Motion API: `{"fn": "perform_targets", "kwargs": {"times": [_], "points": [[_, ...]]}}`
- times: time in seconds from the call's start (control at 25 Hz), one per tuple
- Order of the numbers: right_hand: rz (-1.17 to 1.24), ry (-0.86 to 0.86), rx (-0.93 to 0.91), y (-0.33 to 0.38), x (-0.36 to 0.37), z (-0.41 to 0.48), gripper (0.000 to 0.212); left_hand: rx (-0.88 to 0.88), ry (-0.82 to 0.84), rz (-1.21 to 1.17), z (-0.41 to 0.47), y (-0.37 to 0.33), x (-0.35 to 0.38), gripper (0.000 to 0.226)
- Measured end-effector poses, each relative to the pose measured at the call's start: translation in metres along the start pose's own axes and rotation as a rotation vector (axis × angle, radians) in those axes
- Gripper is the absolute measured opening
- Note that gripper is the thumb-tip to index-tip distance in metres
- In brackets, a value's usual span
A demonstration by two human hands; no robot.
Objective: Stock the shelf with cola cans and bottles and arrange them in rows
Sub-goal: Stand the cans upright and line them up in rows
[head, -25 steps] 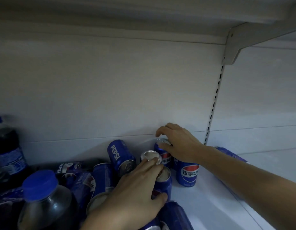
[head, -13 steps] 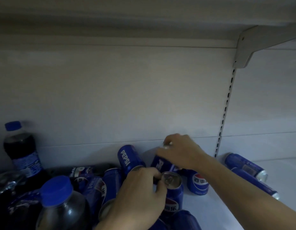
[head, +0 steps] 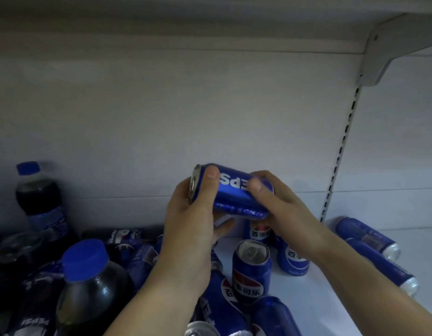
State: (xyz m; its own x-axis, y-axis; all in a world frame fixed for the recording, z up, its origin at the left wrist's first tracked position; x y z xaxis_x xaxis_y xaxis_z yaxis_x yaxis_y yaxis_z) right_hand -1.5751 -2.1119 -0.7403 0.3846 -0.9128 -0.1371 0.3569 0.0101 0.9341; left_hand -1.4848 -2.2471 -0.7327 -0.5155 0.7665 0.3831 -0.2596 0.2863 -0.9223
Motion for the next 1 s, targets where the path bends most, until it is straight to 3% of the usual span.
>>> {"fn": "perform_targets", "kwargs": {"times": [0.12,0.2,0.28,0.36,0.44,0.56,0.64,0.76,0.88,1.0], "points": [[-0.52,-0.057,-0.44,0.006,0.006,-0.002,0.081,0.155,-0.02,0.093,-0.001,-0.011,0.001,0.054],[-0.644,-0.138,-0.56,0.01,0.013,-0.004,0.083,0.226,0.016,0.164,-0.006,-0.015,0.001,0.05],[-0.401,-0.091,-0.432,0.007,0.014,-0.003,0.067,0.223,0.075,0.245,-0.003,-0.012,0.001,0.043],[-0.098,-0.038,-0.255,0.002,0.009,0.003,0.051,0.082,0.11,0.258,0.007,-0.005,0.003,0.043],[0.041,-0.006,-0.226,0.002,0.002,0.006,0.044,-0.041,0.181,0.246,0.011,0.007,0.008,0.028],[0.046,0.037,-0.207,0.007,-0.004,0.008,0.051,-0.053,0.239,0.187,0.005,0.027,0.009,0.03],[-0.014,0.02,-0.2,0.01,-0.007,0.008,0.052,-0.015,0.158,0.194,0.0,0.03,-0.001,0.037],[-0.154,-0.011,-0.235,0.017,-0.005,0.008,0.046,0.135,0.061,0.424,0.008,0.025,-0.005,0.059],[-0.251,-0.082,-0.309,0.029,-0.006,0.007,0.055,0.199,0.123,0.52,0.002,0.027,-0.002,0.066],[-0.109,-0.044,-0.3,0.035,-0.015,0.007,0.054,0.286,0.244,0.533,-0.002,0.023,0.002,0.06]]}}
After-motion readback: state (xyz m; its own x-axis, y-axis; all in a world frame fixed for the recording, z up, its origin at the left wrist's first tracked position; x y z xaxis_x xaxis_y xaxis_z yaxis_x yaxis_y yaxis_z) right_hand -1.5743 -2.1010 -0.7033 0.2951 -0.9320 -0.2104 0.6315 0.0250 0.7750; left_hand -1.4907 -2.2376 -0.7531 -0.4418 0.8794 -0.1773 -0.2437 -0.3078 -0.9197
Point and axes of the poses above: each hand's wrist, its own z-axis towards the middle knuckle, its own x-axis out of the palm, y = z × x, the point moved 3 cm from there along z, towards the middle knuckle, and after that the axes turned 9 degrees about -y, right-handed, at the moved point
